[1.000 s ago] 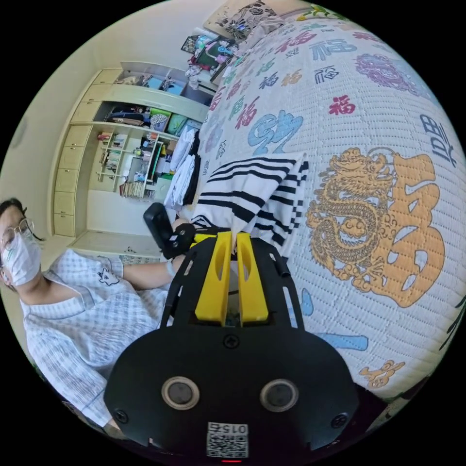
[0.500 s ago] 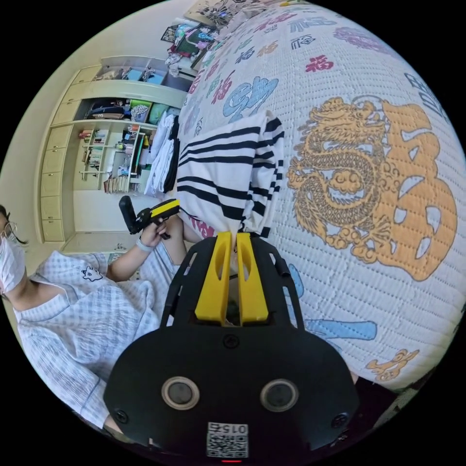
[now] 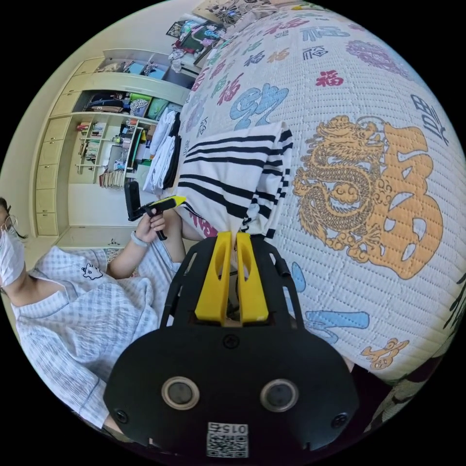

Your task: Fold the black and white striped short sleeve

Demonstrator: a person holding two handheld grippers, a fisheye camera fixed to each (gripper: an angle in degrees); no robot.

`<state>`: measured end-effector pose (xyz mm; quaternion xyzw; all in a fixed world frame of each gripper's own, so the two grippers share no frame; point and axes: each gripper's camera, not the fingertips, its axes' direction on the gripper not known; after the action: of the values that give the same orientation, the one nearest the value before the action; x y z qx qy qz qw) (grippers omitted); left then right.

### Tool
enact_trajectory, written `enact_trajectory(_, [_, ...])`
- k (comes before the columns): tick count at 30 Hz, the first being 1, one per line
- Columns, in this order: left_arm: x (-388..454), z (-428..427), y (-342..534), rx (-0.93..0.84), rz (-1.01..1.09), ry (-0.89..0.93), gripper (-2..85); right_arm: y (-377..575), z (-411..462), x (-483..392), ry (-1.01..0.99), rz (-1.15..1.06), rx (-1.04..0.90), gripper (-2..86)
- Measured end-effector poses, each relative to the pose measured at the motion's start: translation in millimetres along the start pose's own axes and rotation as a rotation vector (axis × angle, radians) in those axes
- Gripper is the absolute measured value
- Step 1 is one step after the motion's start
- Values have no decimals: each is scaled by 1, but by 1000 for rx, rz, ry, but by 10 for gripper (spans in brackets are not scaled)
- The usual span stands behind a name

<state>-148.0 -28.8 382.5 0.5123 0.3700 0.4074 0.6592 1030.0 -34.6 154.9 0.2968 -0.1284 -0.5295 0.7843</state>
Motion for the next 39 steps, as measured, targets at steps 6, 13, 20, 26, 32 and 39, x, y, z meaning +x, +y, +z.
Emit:
enact_trajectory(6, [-18,1,-15,-79,51,-30,8,-8,36,17,90,-11,-61,4])
enact_trajectory(13, [-26,-86,-23,14,37,69,52,2,10,33,-30,-23,85,6])
enact_trajectory(20, [22,-82,-90,6,202,71,53,-66,39,-7,92,-234,101,0])
enact_trajectory(26, [6,-71,-86,-106,230,-18,-1,-81,107,39,201,-210,-80,-5])
enact_trajectory(32, [-48,-144,-98,-6,89,171,80,-63,63,117,-63,-51,186,76])
enact_trajectory(39, [-108,-154,-124,-10,-70,464,139,-107,110,202,-265,44,168,140])
